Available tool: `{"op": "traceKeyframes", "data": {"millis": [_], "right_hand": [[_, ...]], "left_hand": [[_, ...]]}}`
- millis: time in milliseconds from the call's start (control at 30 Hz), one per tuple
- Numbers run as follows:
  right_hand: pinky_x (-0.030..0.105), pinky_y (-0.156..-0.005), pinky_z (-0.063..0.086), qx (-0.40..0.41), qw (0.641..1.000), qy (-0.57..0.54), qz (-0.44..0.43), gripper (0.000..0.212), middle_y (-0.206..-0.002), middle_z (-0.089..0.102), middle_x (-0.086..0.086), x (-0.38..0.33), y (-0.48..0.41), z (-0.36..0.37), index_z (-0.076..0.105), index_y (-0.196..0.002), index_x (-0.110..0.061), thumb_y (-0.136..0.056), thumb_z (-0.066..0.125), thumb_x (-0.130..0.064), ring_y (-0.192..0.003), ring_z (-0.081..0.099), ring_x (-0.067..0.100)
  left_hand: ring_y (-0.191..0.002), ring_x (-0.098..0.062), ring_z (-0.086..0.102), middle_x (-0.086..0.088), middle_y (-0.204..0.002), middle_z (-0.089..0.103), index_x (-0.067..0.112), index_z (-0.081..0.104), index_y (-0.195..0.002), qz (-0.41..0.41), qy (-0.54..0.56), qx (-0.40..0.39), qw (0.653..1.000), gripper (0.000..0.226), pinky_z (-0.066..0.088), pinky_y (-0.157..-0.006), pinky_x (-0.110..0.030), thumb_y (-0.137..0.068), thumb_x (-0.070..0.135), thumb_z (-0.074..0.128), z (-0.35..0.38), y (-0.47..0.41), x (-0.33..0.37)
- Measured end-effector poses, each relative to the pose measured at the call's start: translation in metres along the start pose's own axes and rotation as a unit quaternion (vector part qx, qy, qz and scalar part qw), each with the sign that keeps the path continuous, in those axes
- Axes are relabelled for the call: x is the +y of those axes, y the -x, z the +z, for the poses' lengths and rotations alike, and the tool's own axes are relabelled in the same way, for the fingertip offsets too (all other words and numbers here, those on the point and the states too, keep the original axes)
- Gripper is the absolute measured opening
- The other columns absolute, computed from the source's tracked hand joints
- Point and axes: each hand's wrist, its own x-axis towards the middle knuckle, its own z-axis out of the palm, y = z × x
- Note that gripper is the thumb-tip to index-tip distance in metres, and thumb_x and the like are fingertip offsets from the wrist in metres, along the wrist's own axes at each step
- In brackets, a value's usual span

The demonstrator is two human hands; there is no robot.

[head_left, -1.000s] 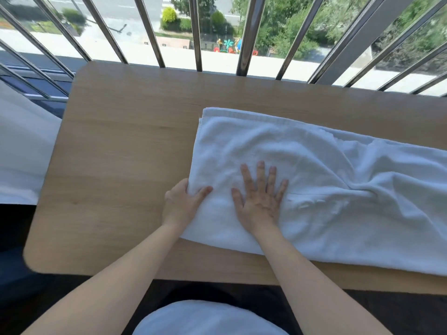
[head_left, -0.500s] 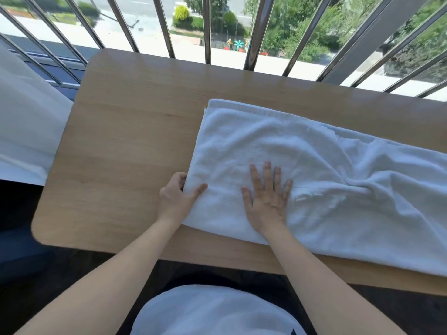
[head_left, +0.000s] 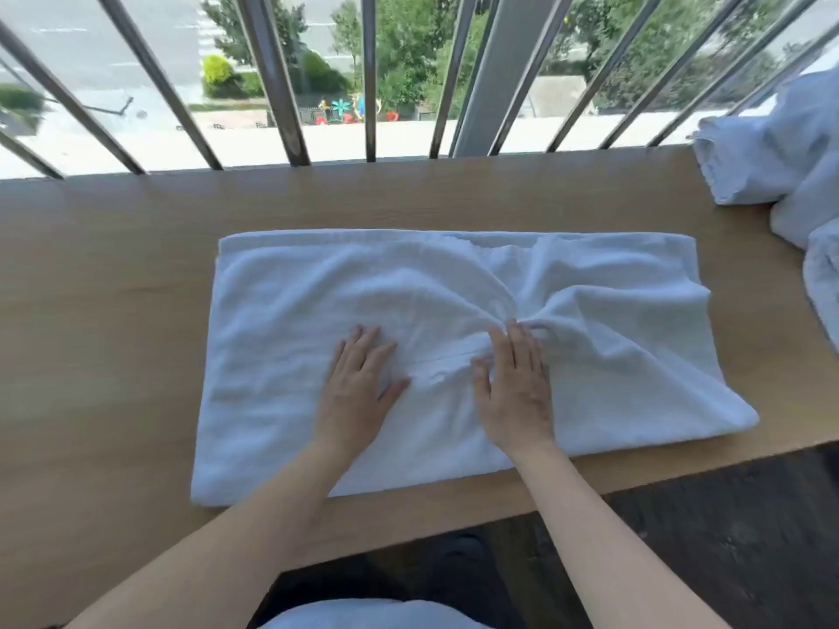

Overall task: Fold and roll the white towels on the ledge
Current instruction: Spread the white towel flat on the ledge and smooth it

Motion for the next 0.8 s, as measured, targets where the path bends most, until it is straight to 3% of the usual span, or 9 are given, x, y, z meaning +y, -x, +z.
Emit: {"op": "traceKeyframes", "data": {"millis": [200, 333, 500, 600, 700, 800], "right_hand": [[0.051, -0.117, 0.025, 0.078, 0.994, 0.002, 0.072, 0.044, -0.147, 0.046, 0.015, 0.081, -0.013, -0.039, 0.05, -0.14, -0.008, -0.102, 0.051, -0.028, -0.137, 0.039, 0.035], [0.05, -0.116, 0.023, 0.067, 0.982, -0.007, 0.175, 0.048, -0.146, 0.044, 0.014, 0.148, -0.025, -0.062, 0.042, -0.144, -0.009, -0.102, 0.046, -0.032, -0.136, 0.036, 0.033], [0.047, -0.115, 0.025, 0.035, 0.955, -0.041, 0.292, 0.055, -0.15, 0.04, 0.011, 0.217, -0.027, -0.071, 0.037, -0.148, -0.011, -0.102, 0.045, -0.04, -0.139, 0.034, 0.03], [0.046, -0.106, 0.032, 0.032, 0.957, -0.027, 0.288, 0.055, -0.144, 0.047, 0.008, 0.235, -0.025, -0.071, 0.042, -0.143, -0.016, -0.099, 0.048, -0.047, -0.13, 0.042, 0.03], [0.044, -0.098, 0.041, 0.058, 0.958, -0.044, 0.277, 0.056, -0.129, 0.054, 0.01, 0.245, -0.024, -0.07, 0.048, -0.134, -0.012, -0.094, 0.056, -0.051, -0.116, 0.049, 0.031], [0.042, -0.091, 0.044, 0.032, 0.957, -0.082, 0.277, 0.051, -0.116, 0.057, 0.005, 0.256, -0.025, -0.072, 0.049, -0.122, -0.013, -0.094, 0.053, -0.055, -0.106, 0.053, 0.027]], "left_hand": [[-0.15, -0.032, 0.028, -0.013, -0.157, 0.039, 0.009, 0.057, -0.138, 0.064, 0.031, -0.067, 0.995, 0.052, 0.024, -0.121, -0.044, -0.092, 0.027, 0.072, 0.048, -0.055, 0.077], [-0.149, -0.025, 0.032, -0.006, -0.155, 0.043, 0.01, 0.055, -0.139, 0.097, 0.027, -0.074, 0.992, 0.044, 0.018, -0.123, -0.037, -0.099, 0.026, 0.062, 0.074, -0.103, 0.129], [-0.148, -0.027, 0.031, -0.009, -0.161, 0.033, 0.013, 0.044, -0.149, 0.088, 0.015, -0.149, 0.985, 0.057, 0.024, -0.119, -0.038, -0.099, 0.038, 0.058, 0.11, -0.171, 0.187], [-0.151, -0.023, 0.021, -0.003, -0.166, 0.023, 0.018, 0.03, -0.156, 0.062, -0.034, -0.195, 0.978, 0.076, 0.019, -0.121, -0.038, -0.095, 0.056, 0.056, 0.127, -0.204, 0.208], [-0.143, -0.026, 0.027, -0.002, -0.156, 0.035, 0.023, 0.031, -0.155, 0.084, -0.11, -0.179, 0.974, 0.089, 0.025, -0.117, -0.04, -0.084, 0.071, 0.058, 0.138, -0.223, 0.221], [-0.126, -0.028, 0.045, -0.002, -0.133, 0.055, 0.027, 0.039, -0.147, 0.045, -0.113, -0.2, 0.972, 0.093, 0.038, -0.105, -0.041, -0.073, 0.072, 0.071, 0.141, -0.238, 0.232]]}}
